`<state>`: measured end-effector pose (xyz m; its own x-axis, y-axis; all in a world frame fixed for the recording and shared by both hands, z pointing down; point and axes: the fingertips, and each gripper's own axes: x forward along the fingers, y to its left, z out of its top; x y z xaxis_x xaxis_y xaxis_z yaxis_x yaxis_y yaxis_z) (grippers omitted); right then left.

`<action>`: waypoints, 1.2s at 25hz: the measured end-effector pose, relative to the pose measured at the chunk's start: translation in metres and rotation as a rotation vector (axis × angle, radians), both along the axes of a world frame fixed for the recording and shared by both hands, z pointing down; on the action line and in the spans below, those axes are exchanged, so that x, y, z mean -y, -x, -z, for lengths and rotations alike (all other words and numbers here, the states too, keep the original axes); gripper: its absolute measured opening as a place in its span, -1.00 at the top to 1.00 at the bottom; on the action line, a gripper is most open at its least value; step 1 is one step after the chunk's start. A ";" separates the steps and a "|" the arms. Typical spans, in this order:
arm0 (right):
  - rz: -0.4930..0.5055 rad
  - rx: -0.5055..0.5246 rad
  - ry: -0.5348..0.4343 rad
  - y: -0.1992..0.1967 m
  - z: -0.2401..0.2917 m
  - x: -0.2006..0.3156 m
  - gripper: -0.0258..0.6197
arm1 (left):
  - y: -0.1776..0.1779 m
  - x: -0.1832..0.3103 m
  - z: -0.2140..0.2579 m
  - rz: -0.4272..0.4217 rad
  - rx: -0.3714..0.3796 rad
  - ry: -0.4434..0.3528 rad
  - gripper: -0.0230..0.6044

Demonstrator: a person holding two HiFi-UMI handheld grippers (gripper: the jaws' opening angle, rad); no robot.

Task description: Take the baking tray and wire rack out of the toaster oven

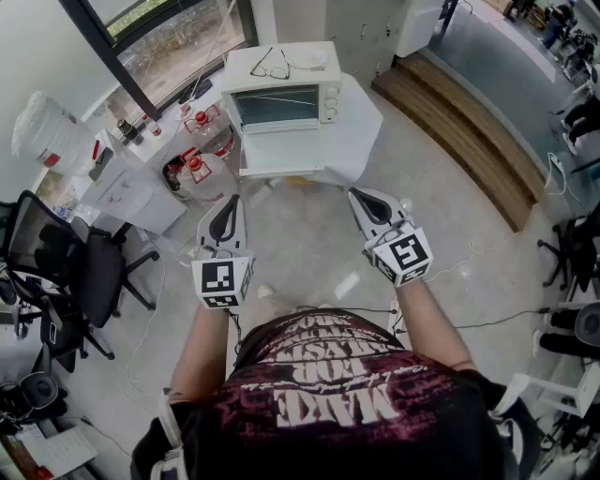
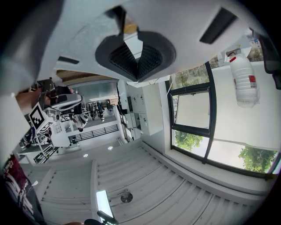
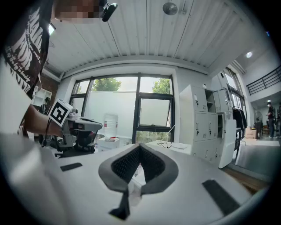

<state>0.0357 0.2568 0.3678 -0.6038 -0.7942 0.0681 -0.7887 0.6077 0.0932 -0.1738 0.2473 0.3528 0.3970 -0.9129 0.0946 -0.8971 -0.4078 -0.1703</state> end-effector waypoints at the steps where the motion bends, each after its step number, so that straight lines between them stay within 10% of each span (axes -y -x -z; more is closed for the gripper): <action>1: 0.001 0.004 -0.001 0.000 0.001 -0.002 0.92 | -0.001 -0.002 0.001 -0.001 0.001 0.000 0.90; 30: -0.085 0.090 0.095 0.028 -0.022 0.072 0.91 | 0.020 0.086 -0.012 -0.080 -0.033 0.025 0.90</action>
